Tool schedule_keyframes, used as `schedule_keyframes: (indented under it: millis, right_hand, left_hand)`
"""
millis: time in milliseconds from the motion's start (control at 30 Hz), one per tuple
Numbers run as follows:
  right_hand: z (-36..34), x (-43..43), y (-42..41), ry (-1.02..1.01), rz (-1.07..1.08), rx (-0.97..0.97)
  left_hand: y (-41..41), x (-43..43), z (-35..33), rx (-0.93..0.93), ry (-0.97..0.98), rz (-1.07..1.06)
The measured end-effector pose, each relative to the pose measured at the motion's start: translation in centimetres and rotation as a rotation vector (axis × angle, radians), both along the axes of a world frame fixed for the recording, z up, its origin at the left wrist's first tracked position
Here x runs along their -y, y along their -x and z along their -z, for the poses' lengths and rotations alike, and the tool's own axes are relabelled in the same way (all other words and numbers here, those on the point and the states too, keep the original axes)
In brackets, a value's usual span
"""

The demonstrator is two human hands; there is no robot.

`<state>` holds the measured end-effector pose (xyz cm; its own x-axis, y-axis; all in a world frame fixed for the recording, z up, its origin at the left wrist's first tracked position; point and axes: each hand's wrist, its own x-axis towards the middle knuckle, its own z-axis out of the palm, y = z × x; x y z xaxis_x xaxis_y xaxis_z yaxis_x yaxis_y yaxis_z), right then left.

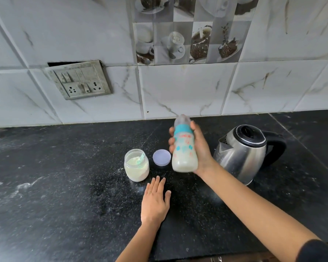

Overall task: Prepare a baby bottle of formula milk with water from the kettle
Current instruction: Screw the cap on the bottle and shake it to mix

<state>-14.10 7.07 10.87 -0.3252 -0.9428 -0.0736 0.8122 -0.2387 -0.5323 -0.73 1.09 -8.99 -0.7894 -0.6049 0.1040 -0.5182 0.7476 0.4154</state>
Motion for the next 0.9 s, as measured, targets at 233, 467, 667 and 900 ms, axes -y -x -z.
schedule_keyframes:
  millis: [233,467,667,900]
  right_hand:
    - [1.4,-1.4,-2.0,-0.143,0.019,-0.264]
    - [1.1,-1.1,-1.1,-0.159,0.063,-0.073]
    - [0.5,-0.7,1.1,-0.162,0.161,0.007]
    - [2.1,-1.4,0.3,-0.210,0.088,-0.262]
  left_hand:
    - [-0.2,-0.1,-0.1,0.006,-0.005,0.010]
    - [-0.1,-0.1,-0.1,0.004,-0.015,-0.002]
    - [-0.1,-0.2,-0.2,0.019,-0.007,-0.006]
    - [-0.1,-0.2,-0.3,0.014,-0.016,-0.004]
